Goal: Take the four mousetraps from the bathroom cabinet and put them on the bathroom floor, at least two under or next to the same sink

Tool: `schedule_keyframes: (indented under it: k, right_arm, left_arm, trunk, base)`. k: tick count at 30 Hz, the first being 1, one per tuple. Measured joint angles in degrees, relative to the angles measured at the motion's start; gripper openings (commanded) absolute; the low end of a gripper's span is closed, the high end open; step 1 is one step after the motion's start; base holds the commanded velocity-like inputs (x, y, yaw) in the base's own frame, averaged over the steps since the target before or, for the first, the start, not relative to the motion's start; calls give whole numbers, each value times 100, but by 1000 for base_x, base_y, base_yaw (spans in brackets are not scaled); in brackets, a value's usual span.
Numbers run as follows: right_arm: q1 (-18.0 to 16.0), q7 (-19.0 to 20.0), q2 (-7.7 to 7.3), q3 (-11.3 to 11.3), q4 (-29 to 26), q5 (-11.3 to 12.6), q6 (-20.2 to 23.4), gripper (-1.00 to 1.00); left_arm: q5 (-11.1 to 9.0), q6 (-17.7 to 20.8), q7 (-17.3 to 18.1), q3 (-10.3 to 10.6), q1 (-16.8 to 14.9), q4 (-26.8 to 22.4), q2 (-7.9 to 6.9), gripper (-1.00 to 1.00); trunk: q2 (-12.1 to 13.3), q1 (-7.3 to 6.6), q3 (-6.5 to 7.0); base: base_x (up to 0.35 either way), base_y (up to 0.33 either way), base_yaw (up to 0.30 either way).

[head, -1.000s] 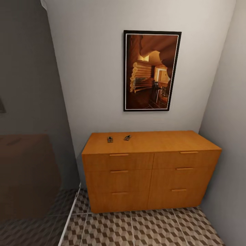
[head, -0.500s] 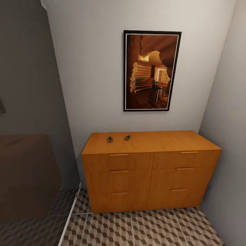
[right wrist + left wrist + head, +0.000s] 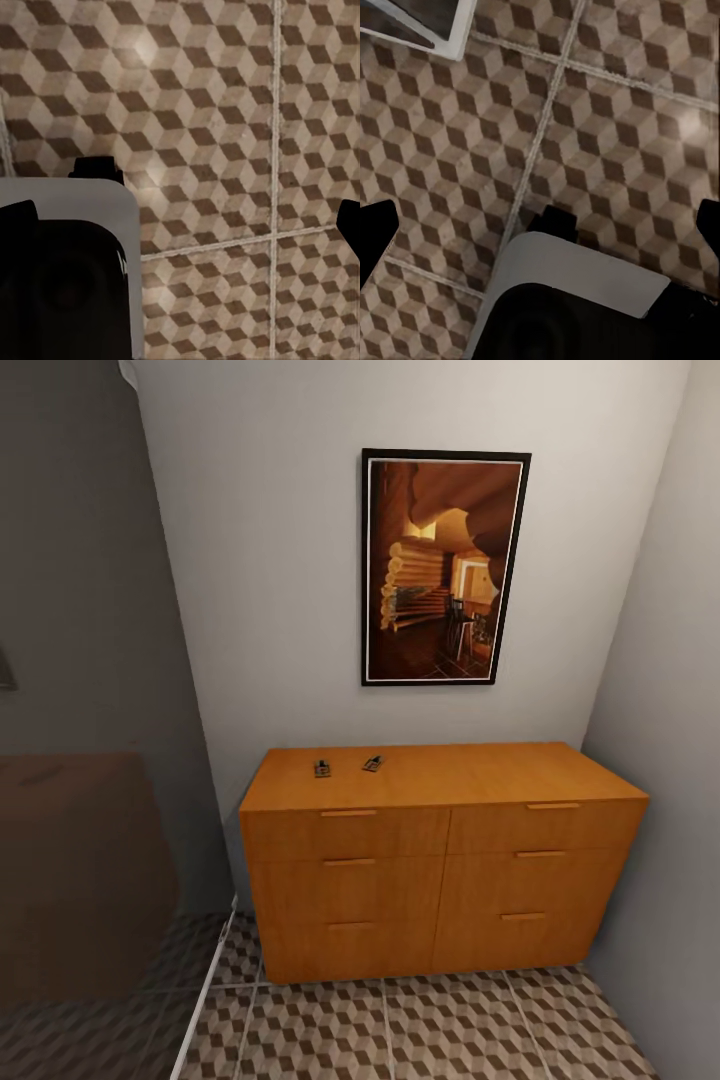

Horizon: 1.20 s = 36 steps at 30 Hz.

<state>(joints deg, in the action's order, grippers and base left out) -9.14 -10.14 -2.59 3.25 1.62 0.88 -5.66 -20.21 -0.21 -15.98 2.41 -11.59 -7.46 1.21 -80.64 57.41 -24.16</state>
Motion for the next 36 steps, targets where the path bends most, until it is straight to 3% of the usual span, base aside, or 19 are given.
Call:
schedule_keyframes:
  k: [3,6,11,16,18,20,23,24,27,29,31,33,36]
  right_arm:
    - [0,6,-17,-1,-27,-10,19,100]
    - [-5,-12,-21,23,-191,-80,26,100]
    - [-5,-18,-6,42,-627,-98,46,100]
    - [-6,-18,-19,54,-1408,-101,355,100]
    - [-8,-16,-31,54,-1994,-100,764,100]
    - [-13,-13,-38,33,-3265,-105,1690,100]
    - [-8,-12,-39,14,-4430,-97,2548,100]
    - [-8,-16,-41,11,-5131,-95,3153,100]
    - [-6,-15,-44,9,-5764,-92,3526,100]
    - [-6,-20,-44,8,-6603,-95,4087,100]
    - [-5,-22,-44,5,-6969,-91,4316,100]
    - [-6,-32,-45,-27,-7712,-98,4799,100]
    - [-5,-36,-51,-90,-8168,-99,5085,100]
  left_arm:
    - [5,22,-8,9,0,-339,-1,100]
    - [14,128,-19,24,-1,-1174,-23,100]
    - [41,433,-23,29,0,-1845,-44,100]
    - [244,1069,-21,22,-1,-2854,-73,100]
    - [397,1502,-15,22,0,-3554,-86,100]
    - [622,2266,-11,28,0,-4677,-96,100]
    - [739,2884,-11,22,2,-5467,-100,100]
    - [781,3283,-9,14,1,-5988,-103,100]
    - [792,3523,-7,6,2,-6385,-106,100]
    - [806,3872,-5,6,2,-6984,-122,100]
    - [808,3992,-4,10,3,-7220,-122,100]
    - [814,4125,-3,16,3,-7588,-117,100]
    - [815,4131,-3,17,1,-7721,-118,100]
  trunk:
    - [0,0,0]
    - [0,0,0]
    - [0,0,0]
    - [0,0,1]
    - [0,0,1]
    - [0,-1,2]
    - [0,0,1]
    - [1,0,2]
    - [0,0,1]
    - [0,-1,1]
    - [0,0,1]
    - [0,-1,1]
    - [0,0,0]
  base:
    - [0,0,0]
    - [0,0,0]
    - [0,0,0]
    - [0,0,0]
    - [0,0,0]
    - [0,0,0]
    - [0,0,0]
    - [0,0,0]
    - [0,0,0]
    - [0,0,0]
    - [0,0,0]
    - [0,0,0]
    - [0,0,0]
